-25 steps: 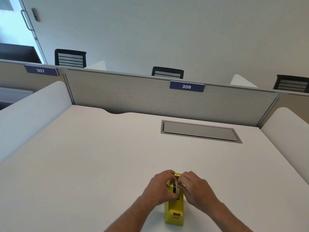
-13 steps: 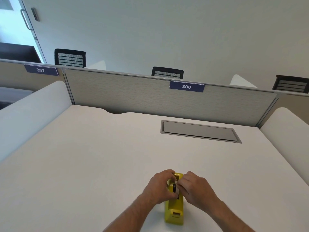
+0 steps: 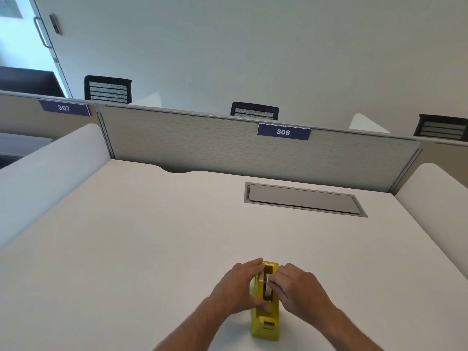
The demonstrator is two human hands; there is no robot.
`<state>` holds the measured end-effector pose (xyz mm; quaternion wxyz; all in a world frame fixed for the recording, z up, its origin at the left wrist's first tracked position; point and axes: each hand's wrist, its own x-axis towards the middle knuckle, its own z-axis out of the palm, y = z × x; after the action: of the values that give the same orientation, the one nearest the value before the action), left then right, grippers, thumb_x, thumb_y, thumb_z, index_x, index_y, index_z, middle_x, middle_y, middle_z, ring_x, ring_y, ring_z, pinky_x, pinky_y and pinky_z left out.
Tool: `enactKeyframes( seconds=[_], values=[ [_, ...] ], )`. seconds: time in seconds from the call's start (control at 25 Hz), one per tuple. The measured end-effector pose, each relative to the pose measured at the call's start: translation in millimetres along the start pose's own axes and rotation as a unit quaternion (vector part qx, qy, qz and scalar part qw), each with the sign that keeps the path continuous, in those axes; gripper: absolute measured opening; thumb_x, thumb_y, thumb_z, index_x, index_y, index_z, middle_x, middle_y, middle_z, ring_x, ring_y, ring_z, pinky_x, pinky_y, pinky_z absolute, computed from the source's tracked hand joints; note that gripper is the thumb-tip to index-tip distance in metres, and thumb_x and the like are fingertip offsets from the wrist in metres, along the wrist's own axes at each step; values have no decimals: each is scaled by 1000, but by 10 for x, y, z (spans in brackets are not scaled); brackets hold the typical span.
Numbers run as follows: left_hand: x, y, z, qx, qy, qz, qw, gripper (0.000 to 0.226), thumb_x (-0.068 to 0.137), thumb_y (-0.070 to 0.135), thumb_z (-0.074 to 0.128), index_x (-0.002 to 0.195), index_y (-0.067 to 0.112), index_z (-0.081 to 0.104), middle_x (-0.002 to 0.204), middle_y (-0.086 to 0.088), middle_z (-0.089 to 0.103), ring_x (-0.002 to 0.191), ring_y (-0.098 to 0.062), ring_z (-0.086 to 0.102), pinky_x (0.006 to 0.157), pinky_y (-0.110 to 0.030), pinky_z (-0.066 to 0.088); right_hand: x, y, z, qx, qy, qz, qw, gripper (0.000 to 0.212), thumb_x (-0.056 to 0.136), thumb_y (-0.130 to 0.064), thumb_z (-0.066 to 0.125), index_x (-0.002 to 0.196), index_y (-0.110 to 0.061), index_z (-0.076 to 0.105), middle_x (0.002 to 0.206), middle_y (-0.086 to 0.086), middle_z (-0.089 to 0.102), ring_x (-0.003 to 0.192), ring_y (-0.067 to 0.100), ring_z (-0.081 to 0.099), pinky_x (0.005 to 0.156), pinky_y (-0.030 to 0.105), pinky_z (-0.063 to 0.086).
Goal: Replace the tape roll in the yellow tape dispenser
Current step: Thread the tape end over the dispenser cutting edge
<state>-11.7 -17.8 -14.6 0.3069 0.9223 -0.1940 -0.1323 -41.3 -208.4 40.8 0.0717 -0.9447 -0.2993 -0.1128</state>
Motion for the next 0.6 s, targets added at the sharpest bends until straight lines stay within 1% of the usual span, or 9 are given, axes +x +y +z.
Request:
enactKeyframes(
  seconds=[0.08,0.16,0.28,0.4,0.48,0.6],
  values=[
    [-9,-39,-24,39,-18,8,999,110,62,61,83,152,40,23,162,26,21,138,-14,37,113,-35,35,-29,-24,12,-5,-10,-6,1000,14,79,-24,80,74,-23,67,68,-8,65,61,11,60,40,24,48],
    [-6,-52,-60,72,-30,11,997,113,62,62,83,153,41,19,162,28,17,138,-16,38,112,-38,36,-52,-43,17,-8,-17,-9,1000,13,81,-25,76,74,-23,66,68,-8,64,63,12,60,41,26,49],
    [2,-26,-90,104,-27,15,994,111,63,60,84,152,40,20,163,27,17,137,-18,42,111,-40,39,-81,-53,21,-15,-26,-17,999,10,85,-24,71,76,-22,66,71,-7,65,65,13,59,43,28,50],
    [9,-2,-86,115,-25,11,993,110,64,59,84,153,39,22,163,26,17,139,-20,43,112,-42,40,-114,-63,31,-24,-50,-22,998,11,92,-26,60,85,-21,67,79,-5,66,72,15,59,50,29,51],
    [9,1,-80,118,-23,10,993,109,65,58,84,153,39,22,163,25,17,140,-20,42,113,-43,40,-146,-75,27,-27,-56,-28,998,9,92,-26,63,86,-21,67,79,-5,67,71,14,59,49,25,47],
    [6,3,-78,116,-18,6,993,109,65,57,85,153,39,23,163,27,17,142,-18,41,113,-43,40,-185,-104,1,-32,-55,-21,998,7,85,-25,71,80,-23,68,73,-7,66,64,12,60,43,21,39]
  ],
)
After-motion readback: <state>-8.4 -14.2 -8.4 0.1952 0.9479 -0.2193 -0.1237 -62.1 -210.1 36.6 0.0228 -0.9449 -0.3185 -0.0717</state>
